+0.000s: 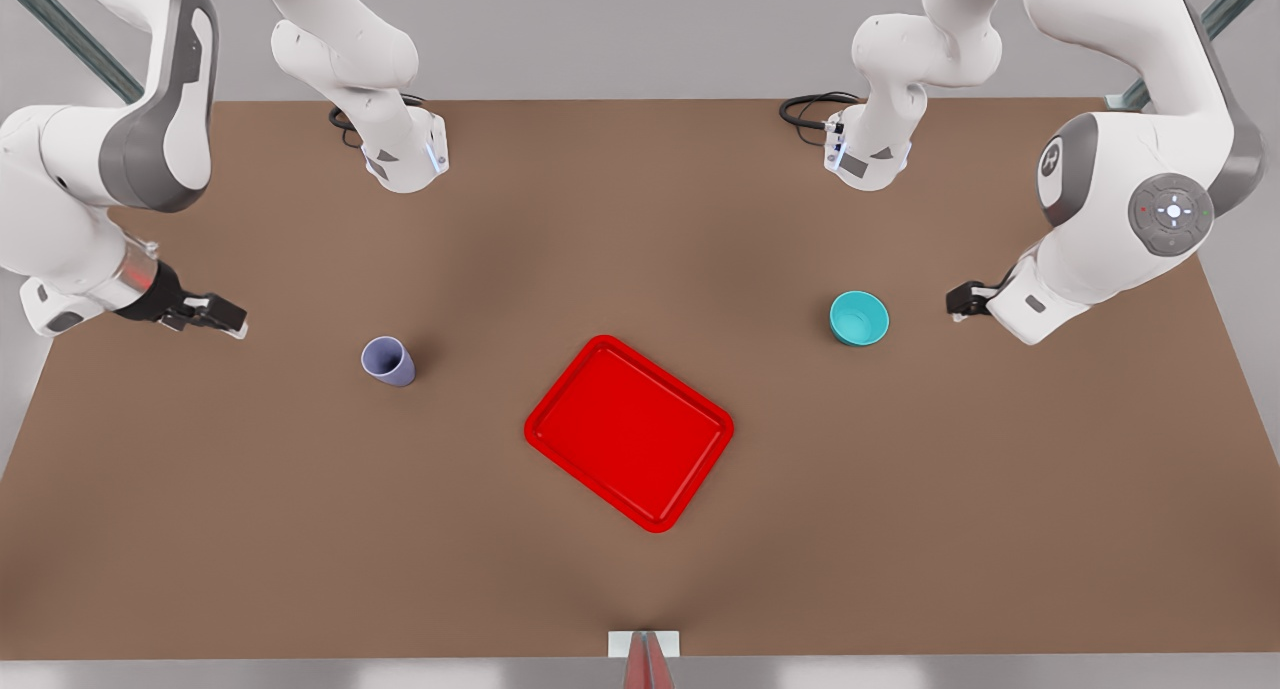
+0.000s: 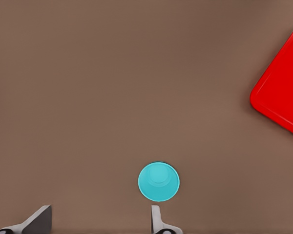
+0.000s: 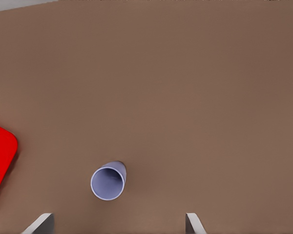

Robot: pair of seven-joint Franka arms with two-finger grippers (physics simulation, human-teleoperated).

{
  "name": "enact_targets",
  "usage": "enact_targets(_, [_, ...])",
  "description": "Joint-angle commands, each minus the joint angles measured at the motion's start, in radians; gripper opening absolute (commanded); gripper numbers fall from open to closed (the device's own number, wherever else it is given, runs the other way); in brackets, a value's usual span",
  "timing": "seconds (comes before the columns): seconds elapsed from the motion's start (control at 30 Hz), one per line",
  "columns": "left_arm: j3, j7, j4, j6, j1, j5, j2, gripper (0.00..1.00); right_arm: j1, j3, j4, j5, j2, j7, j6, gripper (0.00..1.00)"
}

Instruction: Place the bowl on the tray with the left arm and the cup on the tray with the right arm

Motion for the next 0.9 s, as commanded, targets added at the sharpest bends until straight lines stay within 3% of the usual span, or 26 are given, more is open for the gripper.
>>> enact_targets(0.0, [0.000,-0.002,-0.002,0.002,0.001,0.000,0.001,1.00,0.002,0.000,-0.001,0.000,0.001,0.000,-0.001,1.00])
enact_targets(0.03, [-0.001,0.000,-0.091,0.007,0.001,-0.010,-0.005,1.00,0.003,0.000,-0.001,0.000,0.002,-0.002,-0.006,1.00])
enact_targets(0.07, [-0.001,0.000,-0.284,0.039,-0.001,-0.047,-0.016,1.00,0.003,0.000,0.002,0.000,0.010,-0.002,-0.008,1.00])
enact_targets(0.13, [-0.001,0.101,-0.594,0.326,0.016,-0.153,-0.036,1.00,0.002,0.000,0.005,0.000,0.010,-0.035,-0.011,1.00])
enact_targets(0.23, [0.006,0.304,-0.827,0.602,0.079,-0.230,-0.007,1.00,0.002,0.000,0.005,0.000,0.011,-0.035,-0.012,1.00])
enact_targets(0.37, [0.006,0.325,-0.855,0.716,0.081,-0.354,0.084,1.00,0.002,0.000,0.010,0.000,0.016,-0.035,-0.012,1.00])
enact_targets(0.53, [0.005,0.345,-0.852,0.739,0.078,-0.354,0.127,0.99,0.000,0.000,0.017,0.000,0.022,-0.035,-0.014,1.00])
enact_targets(0.57, [0.003,0.347,-0.852,0.748,0.076,-0.354,0.132,0.96,0.000,0.000,0.017,0.000,0.024,-0.035,-0.014,1.00])
enact_targets(0.63, [0.003,0.348,-0.852,0.751,0.075,-0.354,0.141,0.77,0.000,0.000,0.017,0.000,0.024,-0.035,-0.014,1.00])
enact_targets(0.67, [0.003,0.347,-0.850,0.753,0.073,-0.354,0.142,0.52,0.000,0.000,0.017,0.000,0.024,-0.035,-0.014,1.00])
enact_targets(0.7, [0.003,0.347,-0.850,0.753,0.073,-0.354,0.142,0.35,-0.001,0.000,0.017,0.000,0.024,-0.035,-0.014,1.00])
enact_targets(0.73, [0.002,0.347,-0.849,0.753,0.073,-0.354,0.142,0.27,-0.001,0.000,0.017,0.000,0.024,-0.035,-0.014,1.00])
enact_targets(0.87, [0.002,0.347,-0.844,0.768,0.072,-0.365,0.161,0.26,-0.003,0.000,0.017,0.000,0.024,-0.035,-0.014,1.00])
